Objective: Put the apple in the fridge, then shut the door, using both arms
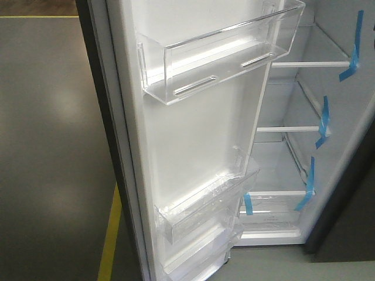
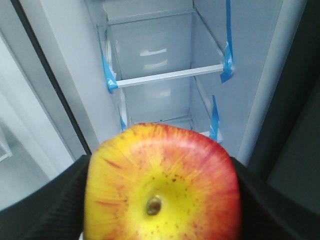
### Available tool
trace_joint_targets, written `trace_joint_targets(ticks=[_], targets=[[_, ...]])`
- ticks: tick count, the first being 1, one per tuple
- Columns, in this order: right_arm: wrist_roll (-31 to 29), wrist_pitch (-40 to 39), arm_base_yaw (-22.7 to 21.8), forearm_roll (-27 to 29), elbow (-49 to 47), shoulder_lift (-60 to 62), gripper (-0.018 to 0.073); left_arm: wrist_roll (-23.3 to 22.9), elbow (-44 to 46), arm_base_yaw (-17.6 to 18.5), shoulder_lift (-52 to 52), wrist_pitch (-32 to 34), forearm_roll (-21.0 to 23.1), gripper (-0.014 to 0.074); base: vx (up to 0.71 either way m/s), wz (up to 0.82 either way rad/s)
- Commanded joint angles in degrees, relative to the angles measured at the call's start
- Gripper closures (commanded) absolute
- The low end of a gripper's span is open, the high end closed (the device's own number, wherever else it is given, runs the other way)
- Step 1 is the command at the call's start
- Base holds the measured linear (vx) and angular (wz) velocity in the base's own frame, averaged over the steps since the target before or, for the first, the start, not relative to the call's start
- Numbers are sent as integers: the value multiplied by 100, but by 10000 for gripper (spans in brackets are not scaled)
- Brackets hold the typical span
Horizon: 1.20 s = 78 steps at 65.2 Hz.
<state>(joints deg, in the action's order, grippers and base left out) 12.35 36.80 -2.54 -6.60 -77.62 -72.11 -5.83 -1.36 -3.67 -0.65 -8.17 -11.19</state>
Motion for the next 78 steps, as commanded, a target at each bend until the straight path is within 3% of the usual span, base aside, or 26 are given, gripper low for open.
trace_joint_targets(ticks=[1, 78], targets=[[-46, -455, -20, -72, -172, 157, 338, -42, 99, 21, -78, 447, 4, 603, 3, -4], [-46, -455, -20, -72, -172, 157, 338, -42, 99, 21, -78, 447, 4, 603, 1, -2]])
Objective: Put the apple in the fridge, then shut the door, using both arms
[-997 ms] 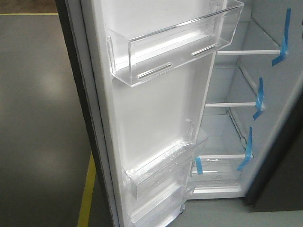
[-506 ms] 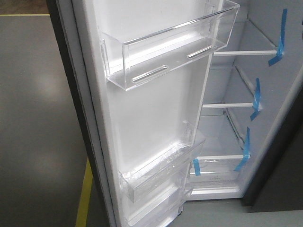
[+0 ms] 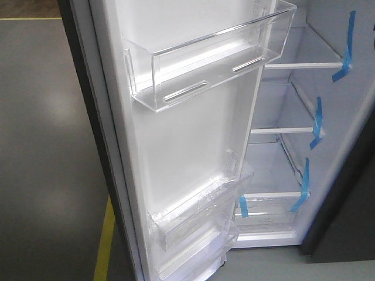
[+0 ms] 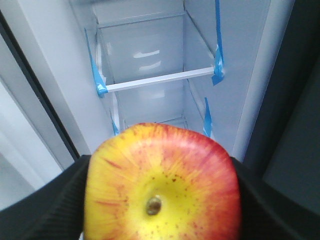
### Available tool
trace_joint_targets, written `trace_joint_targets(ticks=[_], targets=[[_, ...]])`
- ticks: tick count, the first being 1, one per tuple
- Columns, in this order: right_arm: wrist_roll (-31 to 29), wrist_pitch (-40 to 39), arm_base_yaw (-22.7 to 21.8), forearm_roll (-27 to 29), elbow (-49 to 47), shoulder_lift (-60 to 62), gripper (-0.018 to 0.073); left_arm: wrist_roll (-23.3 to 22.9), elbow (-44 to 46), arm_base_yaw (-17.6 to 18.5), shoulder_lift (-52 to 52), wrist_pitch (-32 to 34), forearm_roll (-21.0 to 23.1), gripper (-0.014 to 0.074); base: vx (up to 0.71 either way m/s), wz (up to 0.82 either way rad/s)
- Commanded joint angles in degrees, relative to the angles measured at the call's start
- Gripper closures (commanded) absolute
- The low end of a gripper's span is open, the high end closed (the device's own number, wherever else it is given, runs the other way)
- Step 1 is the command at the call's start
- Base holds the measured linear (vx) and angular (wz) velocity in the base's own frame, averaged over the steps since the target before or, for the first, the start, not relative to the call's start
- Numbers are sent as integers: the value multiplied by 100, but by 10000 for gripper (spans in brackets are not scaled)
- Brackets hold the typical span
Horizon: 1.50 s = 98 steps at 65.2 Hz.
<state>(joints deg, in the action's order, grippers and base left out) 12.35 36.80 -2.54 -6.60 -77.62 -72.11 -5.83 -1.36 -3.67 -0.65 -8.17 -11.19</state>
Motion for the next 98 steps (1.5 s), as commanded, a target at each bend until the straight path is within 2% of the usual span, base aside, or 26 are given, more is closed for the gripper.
trace_joint_targets(ticks=[1, 98], targets=[[-46, -455, -20, -72, -172, 157, 338, -42, 99, 21, -78, 447, 4, 603, 0, 0], [-51, -521, -20, -28, -172, 190, 338, -42, 99, 21, -78, 447, 4, 603, 0, 0]])
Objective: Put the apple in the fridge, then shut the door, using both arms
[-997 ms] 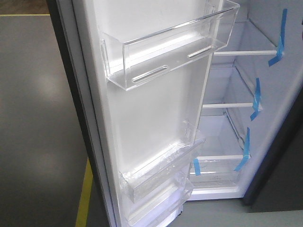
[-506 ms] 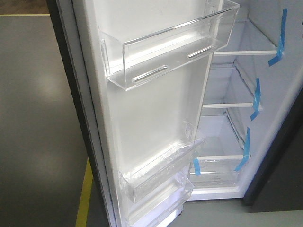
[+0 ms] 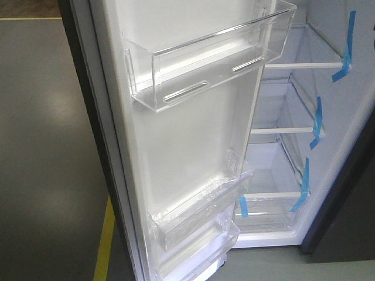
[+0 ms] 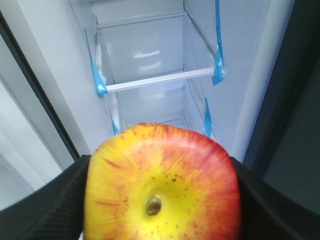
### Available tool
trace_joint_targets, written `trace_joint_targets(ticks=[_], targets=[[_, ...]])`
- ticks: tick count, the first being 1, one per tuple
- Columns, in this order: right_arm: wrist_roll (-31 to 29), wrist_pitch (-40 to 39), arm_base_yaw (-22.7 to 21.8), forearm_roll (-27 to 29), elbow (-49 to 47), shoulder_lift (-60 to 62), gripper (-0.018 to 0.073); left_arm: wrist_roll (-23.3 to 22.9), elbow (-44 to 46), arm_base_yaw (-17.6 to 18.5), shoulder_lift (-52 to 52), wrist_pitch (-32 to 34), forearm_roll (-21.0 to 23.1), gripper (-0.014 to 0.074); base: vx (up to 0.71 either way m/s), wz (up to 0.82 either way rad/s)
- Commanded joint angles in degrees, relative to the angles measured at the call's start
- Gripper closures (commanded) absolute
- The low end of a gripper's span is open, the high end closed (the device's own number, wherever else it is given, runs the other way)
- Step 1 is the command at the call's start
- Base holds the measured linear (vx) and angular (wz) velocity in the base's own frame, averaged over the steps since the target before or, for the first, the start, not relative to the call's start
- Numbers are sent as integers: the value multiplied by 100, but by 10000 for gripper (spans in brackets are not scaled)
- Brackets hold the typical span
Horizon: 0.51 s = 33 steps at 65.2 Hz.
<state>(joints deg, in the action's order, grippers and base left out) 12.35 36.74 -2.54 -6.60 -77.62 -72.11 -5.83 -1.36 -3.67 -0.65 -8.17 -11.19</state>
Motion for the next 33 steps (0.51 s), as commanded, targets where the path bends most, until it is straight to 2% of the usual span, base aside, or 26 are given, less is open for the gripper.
trace_joint_targets(ticks=[1, 7, 12, 20, 26, 33], targets=[[-51, -516, -20, -15, -172, 208, 338, -42, 99, 21, -78, 447, 4, 603, 0, 0], [-134, -601, -20, 160, -184, 373, 338, -42, 99, 21, -78, 447, 4, 603, 0, 0], [-283, -981, -20, 457, -193, 581, 338, -42, 99, 21, -78, 447, 4, 603, 0, 0], [-970, -1681, -20, 1483, -213, 813, 338, -42, 99, 21, -78, 447, 4, 603, 0, 0], [-2056, -1766, 11, 2616, -470, 806, 338, -42, 99, 21, -78, 447, 4, 603, 0, 0], [-3399, -1721, 344, 3823, -875, 660, 338, -42, 99, 21, -78, 447, 4, 603, 0, 0]])
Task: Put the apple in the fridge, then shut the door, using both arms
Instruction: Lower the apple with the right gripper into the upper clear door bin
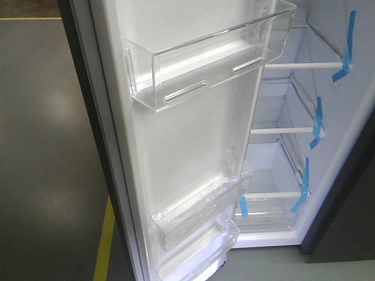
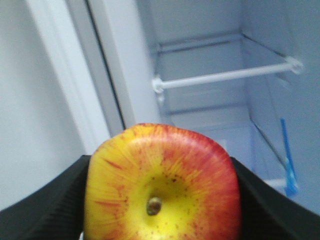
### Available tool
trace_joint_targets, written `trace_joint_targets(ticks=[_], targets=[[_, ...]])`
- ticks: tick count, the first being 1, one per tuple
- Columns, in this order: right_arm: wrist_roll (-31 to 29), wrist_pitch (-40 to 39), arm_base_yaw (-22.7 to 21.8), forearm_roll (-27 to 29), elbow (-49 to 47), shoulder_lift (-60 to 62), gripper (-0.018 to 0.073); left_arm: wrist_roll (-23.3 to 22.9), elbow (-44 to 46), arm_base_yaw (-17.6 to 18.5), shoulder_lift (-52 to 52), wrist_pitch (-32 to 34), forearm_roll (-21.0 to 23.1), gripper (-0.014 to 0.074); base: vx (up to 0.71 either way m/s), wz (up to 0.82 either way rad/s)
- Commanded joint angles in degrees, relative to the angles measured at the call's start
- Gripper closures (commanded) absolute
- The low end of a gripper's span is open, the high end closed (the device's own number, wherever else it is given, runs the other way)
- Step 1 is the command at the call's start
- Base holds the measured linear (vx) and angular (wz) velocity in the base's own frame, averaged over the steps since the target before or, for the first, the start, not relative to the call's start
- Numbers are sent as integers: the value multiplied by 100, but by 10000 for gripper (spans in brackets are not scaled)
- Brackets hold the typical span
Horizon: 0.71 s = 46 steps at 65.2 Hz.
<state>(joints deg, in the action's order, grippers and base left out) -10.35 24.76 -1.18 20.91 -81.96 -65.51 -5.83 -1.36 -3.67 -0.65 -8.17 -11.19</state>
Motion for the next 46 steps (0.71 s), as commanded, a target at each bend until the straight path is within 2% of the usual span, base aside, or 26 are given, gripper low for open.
trace_joint_targets(ticks=[1, 6, 16, 29, 46], targets=[[-1297, -497, 264, 1215, -536, -50, 338, -42, 99, 21, -78, 447, 4, 603, 0, 0], [-2247, -358, 605, 1900, -906, -292, 338, -42, 99, 21, -78, 447, 4, 603, 0, 0], [-3252, 144, 1049, 2809, -1617, -1025, 335, -42, 99, 21, -78, 447, 4, 603, 0, 0], [-3429, 973, 1241, 2980, -2283, -2048, 328, -42, 99, 21, -78, 447, 4, 603, 0, 0], [-3455, 965, 1263, 2973, -2480, -2591, 283, -42, 99, 21, -78, 447, 4, 603, 0, 0]])
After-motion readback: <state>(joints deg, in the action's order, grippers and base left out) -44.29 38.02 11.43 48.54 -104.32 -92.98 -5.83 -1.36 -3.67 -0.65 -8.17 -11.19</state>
